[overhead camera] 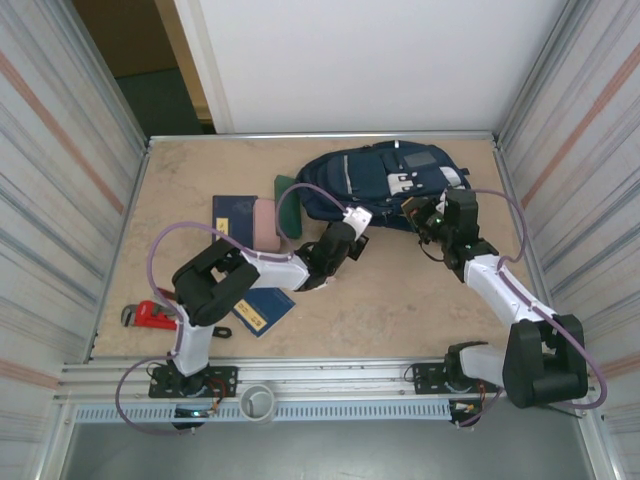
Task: Pack books, pencil case, and school supplies into a backpack
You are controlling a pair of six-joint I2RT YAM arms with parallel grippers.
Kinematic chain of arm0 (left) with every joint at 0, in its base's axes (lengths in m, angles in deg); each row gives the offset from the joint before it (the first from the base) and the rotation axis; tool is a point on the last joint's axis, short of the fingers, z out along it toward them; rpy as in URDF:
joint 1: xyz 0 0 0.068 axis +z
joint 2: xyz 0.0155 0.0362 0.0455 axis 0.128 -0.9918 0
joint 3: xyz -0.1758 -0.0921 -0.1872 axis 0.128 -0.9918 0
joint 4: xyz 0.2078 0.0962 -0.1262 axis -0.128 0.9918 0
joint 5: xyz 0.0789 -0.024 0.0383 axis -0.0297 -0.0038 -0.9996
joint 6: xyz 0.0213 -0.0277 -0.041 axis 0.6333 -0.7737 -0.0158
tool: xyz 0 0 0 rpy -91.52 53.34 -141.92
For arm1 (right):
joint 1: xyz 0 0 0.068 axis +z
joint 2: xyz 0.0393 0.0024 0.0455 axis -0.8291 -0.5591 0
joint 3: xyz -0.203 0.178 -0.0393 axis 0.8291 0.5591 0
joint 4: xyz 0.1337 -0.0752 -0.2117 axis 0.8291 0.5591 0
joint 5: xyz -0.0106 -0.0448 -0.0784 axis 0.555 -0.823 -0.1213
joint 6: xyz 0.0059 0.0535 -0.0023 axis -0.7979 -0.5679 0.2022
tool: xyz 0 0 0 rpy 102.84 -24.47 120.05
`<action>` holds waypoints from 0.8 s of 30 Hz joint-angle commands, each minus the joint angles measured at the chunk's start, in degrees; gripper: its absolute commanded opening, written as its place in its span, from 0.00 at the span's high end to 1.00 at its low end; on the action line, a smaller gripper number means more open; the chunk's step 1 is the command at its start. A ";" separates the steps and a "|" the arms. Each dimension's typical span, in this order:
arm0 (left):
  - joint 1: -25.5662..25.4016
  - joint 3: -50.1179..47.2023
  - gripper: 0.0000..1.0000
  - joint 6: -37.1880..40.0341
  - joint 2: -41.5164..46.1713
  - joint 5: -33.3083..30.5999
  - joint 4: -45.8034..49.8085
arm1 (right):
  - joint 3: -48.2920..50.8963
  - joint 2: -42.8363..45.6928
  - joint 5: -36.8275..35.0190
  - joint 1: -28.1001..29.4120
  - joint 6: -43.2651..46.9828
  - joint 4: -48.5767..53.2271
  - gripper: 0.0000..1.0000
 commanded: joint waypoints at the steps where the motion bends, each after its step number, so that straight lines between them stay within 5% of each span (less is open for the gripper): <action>1: 0.23 -1.19 1.00 1.18 4.09 3.40 -4.69 | -0.19 2.11 1.32 -0.56 1.51 -3.08 1.00; 2: 0.11 -1.80 1.00 1.47 3.92 5.51 -6.11 | -0.34 2.02 1.78 -0.47 0.98 -3.49 1.00; 6: -0.53 -3.20 0.68 4.28 2.37 10.76 -11.84 | -2.24 2.15 2.63 0.15 -0.30 -4.19 1.00; 9: -0.65 -2.77 0.57 5.17 1.61 11.44 -13.03 | -3.86 2.46 2.69 1.06 -0.76 -4.02 1.00; 24: 0.45 3.69 0.57 7.25 -3.98 7.72 -16.15 | -5.69 1.36 2.49 3.55 -1.65 -5.07 1.00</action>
